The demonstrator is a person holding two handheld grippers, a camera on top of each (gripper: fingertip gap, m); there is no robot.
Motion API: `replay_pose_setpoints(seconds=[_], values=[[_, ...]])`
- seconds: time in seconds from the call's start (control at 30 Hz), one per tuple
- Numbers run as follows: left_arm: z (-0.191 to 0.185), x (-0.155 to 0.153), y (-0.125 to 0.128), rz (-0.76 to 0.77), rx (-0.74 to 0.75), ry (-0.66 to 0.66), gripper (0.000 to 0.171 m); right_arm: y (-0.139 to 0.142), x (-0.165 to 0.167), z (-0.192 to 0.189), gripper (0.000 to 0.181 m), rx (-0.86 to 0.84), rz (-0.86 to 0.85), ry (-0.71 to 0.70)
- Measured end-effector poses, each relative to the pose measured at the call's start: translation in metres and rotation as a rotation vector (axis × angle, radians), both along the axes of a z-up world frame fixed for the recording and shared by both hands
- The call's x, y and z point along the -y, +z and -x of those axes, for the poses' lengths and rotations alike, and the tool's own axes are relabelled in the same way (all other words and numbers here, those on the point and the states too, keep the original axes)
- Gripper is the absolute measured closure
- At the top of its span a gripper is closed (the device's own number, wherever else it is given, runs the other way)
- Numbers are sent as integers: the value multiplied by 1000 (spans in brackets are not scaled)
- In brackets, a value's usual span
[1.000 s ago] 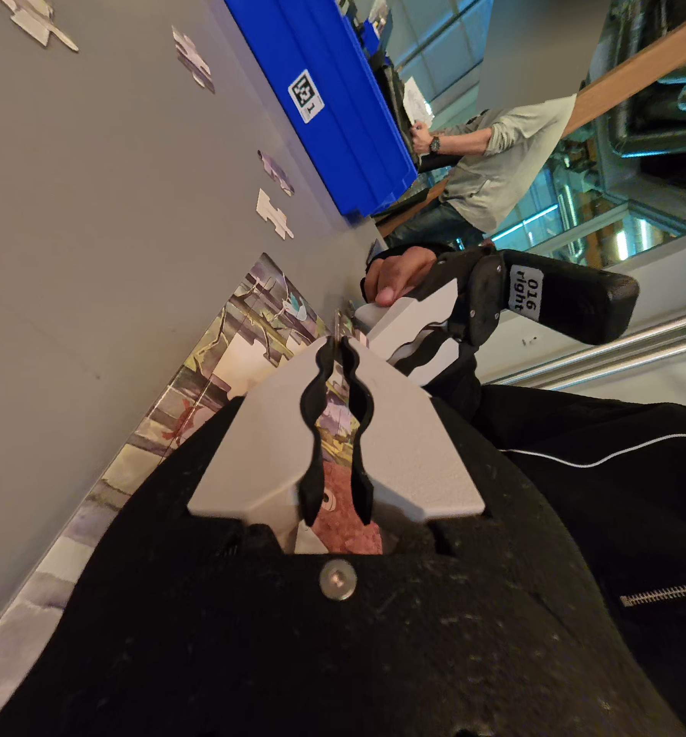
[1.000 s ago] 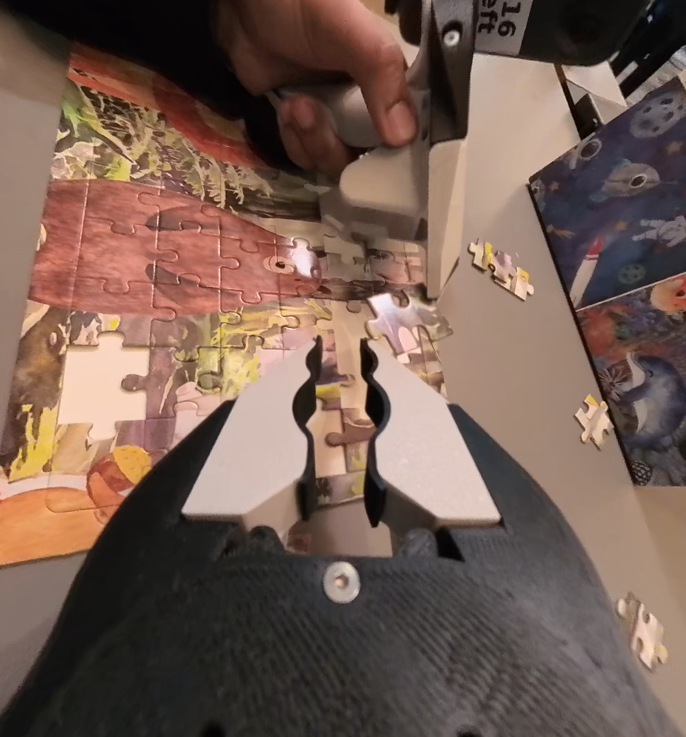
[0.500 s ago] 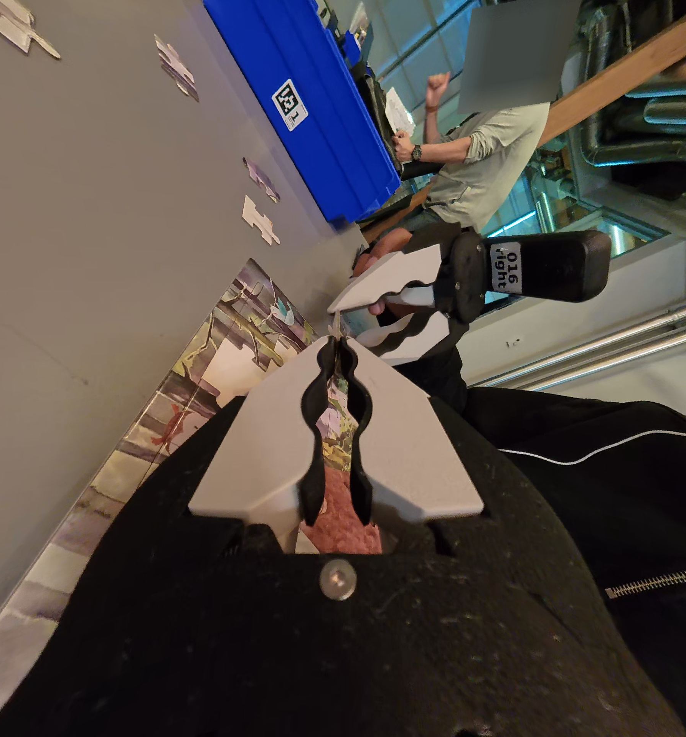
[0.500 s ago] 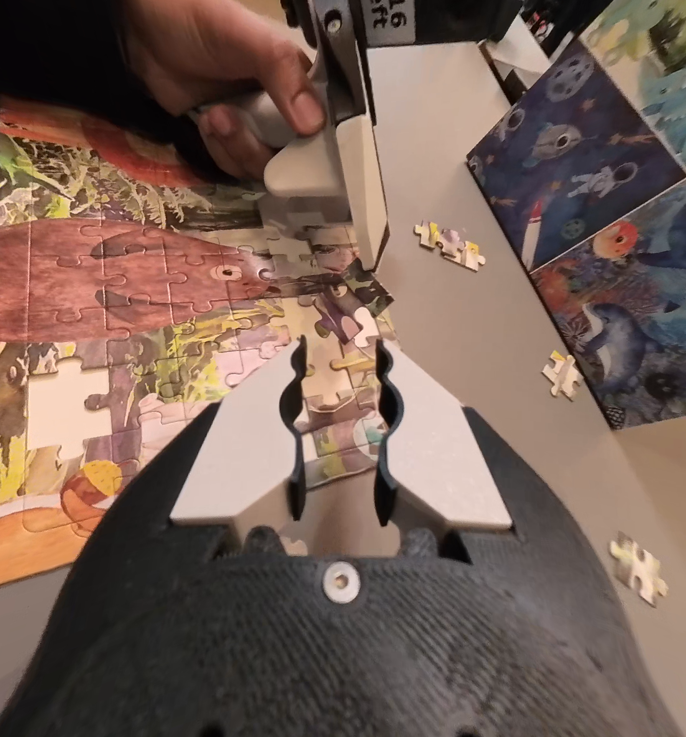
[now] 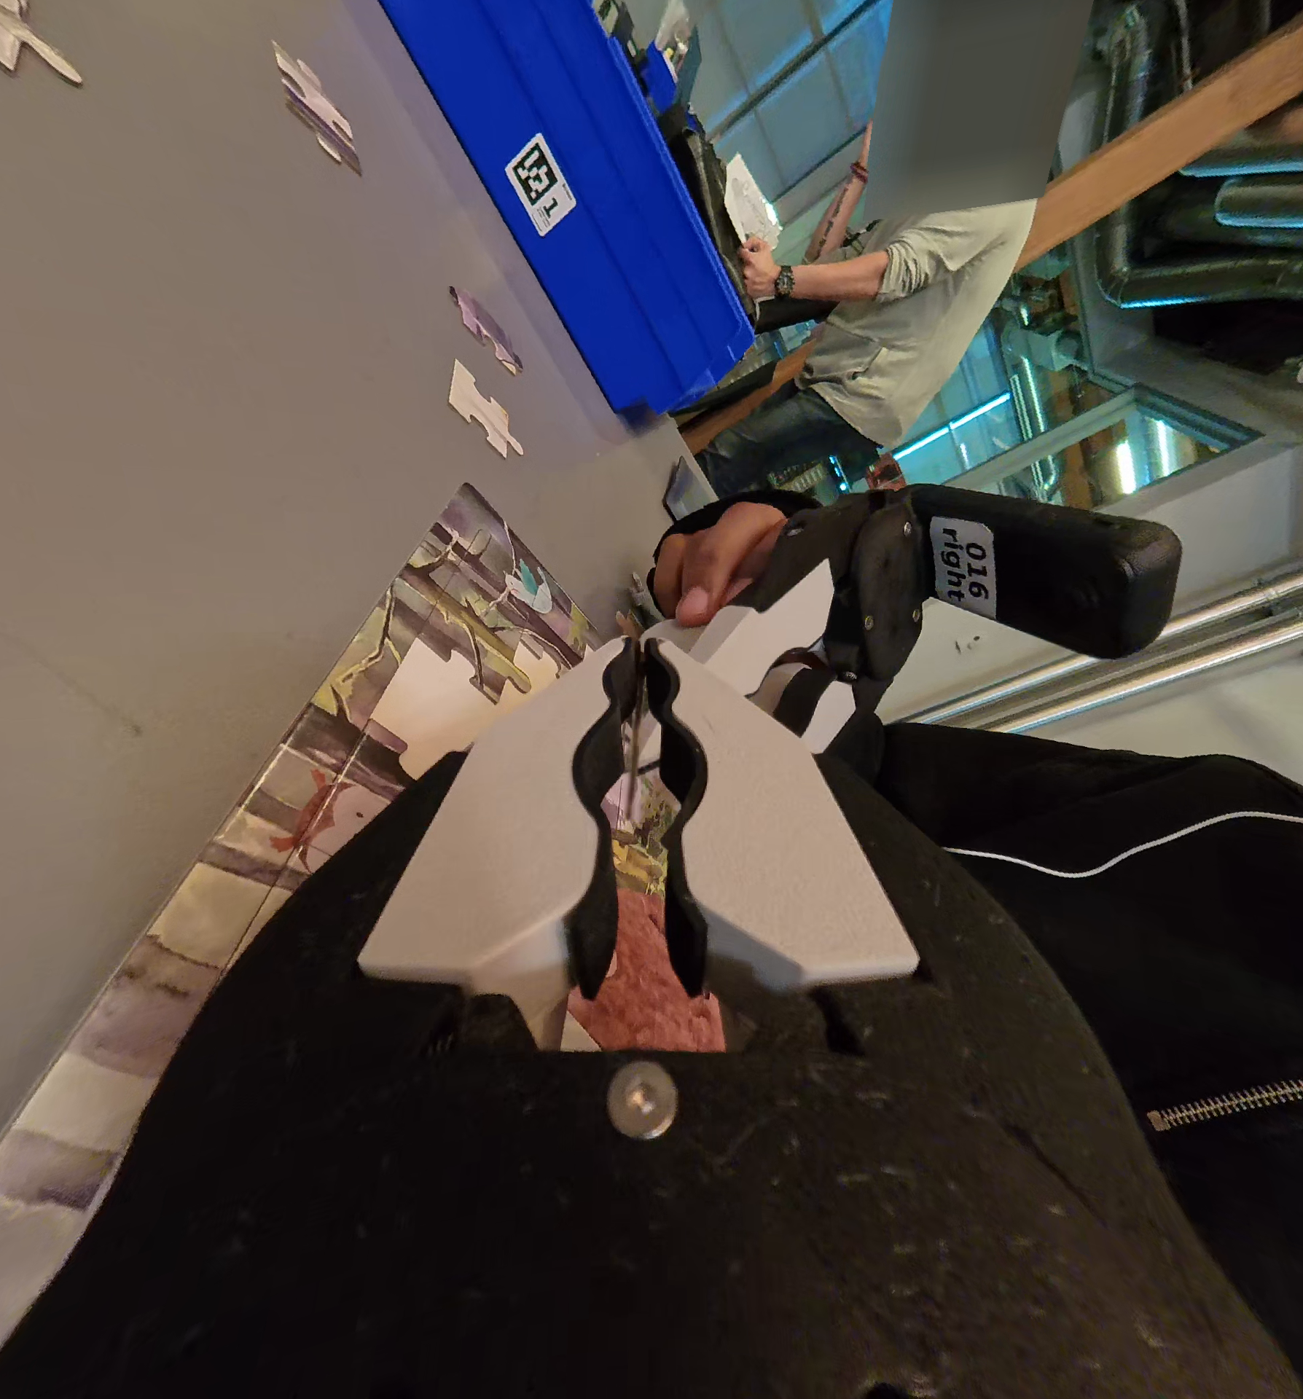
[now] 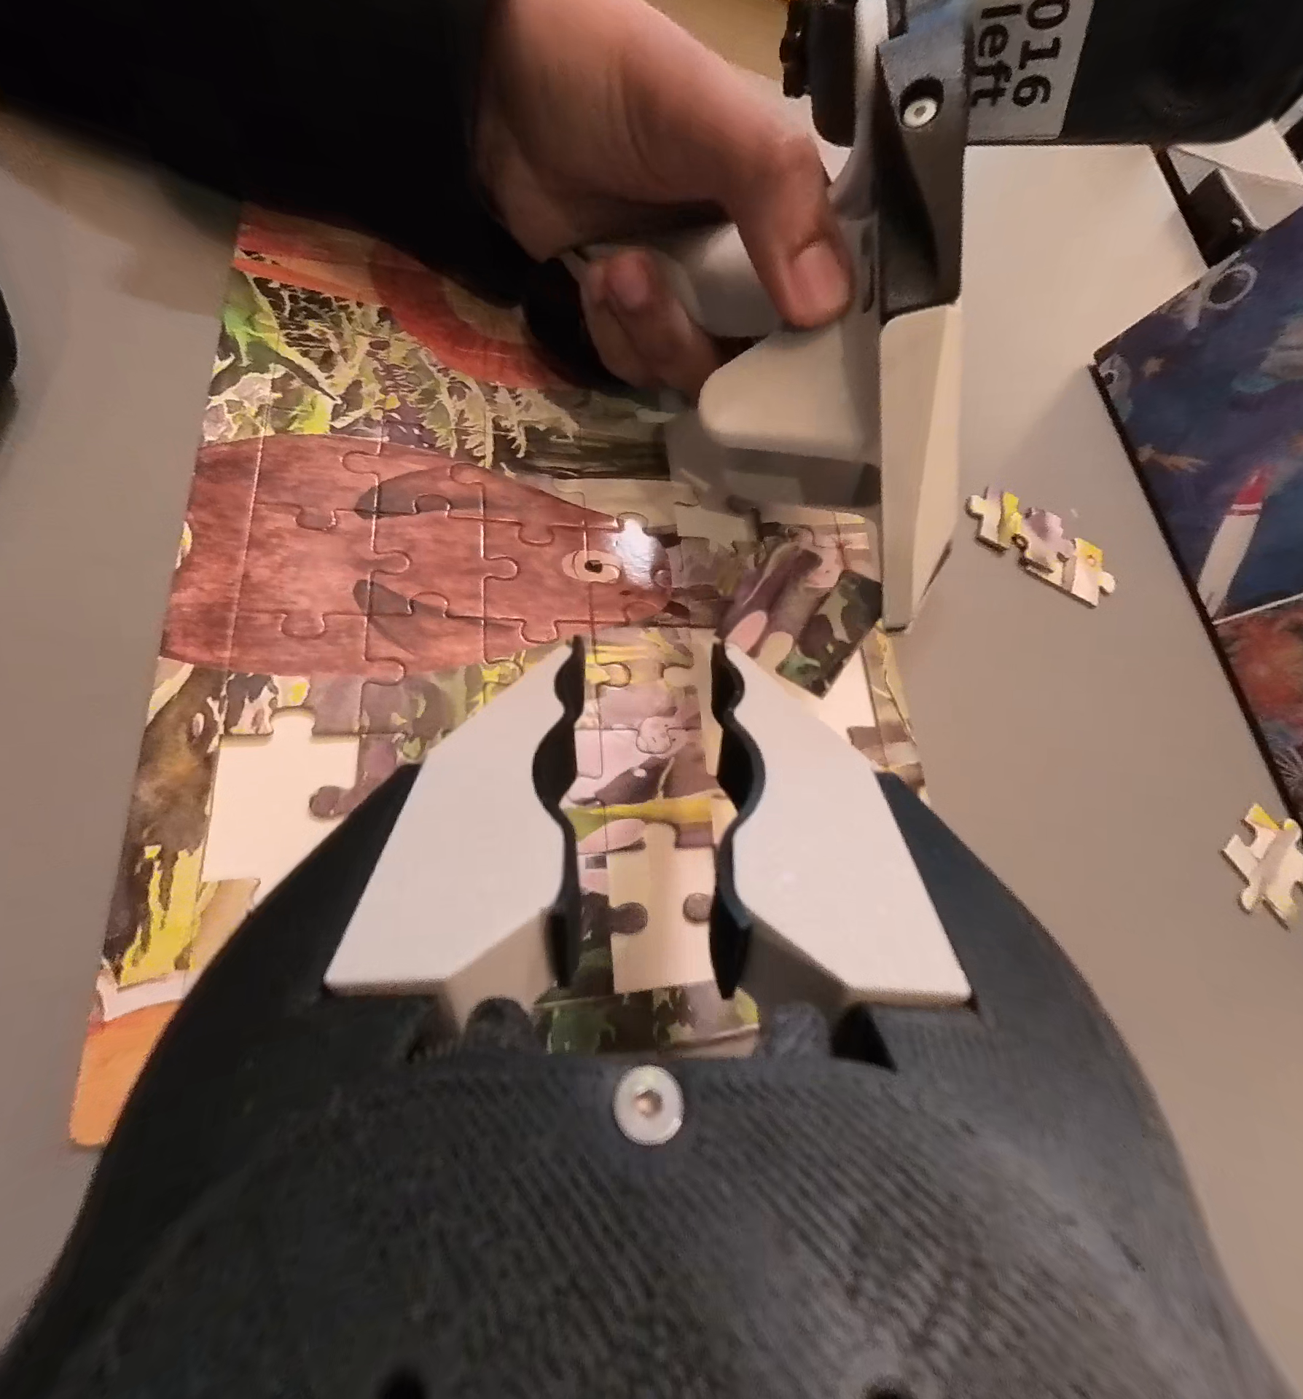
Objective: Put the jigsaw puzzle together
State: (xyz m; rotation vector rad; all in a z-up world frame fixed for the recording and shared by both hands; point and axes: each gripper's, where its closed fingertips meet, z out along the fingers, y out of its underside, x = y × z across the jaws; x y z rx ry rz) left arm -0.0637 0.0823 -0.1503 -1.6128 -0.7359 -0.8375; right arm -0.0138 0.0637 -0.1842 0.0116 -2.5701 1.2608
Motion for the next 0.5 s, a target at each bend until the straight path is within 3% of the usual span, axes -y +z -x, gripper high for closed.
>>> replay_pose_setpoints(seconds=[0.13, 0.27, 0.37, 0.5], values=[[-1, 0, -1, 14, -14, -5, 171, 23, -11, 7, 171, -38, 65, -39], [-3, -1, -1, 12, -13, -15, 171, 55, -24, 26, 176, -66, 217, -158], [-5, -1, -1, 9, -14, -21, 171, 44, -36, 46, 167, 42, 223, -291], [-6, -2, 4, -12, -24, -30, 171, 35, -28, 41, 161, 288, 304, -282]])
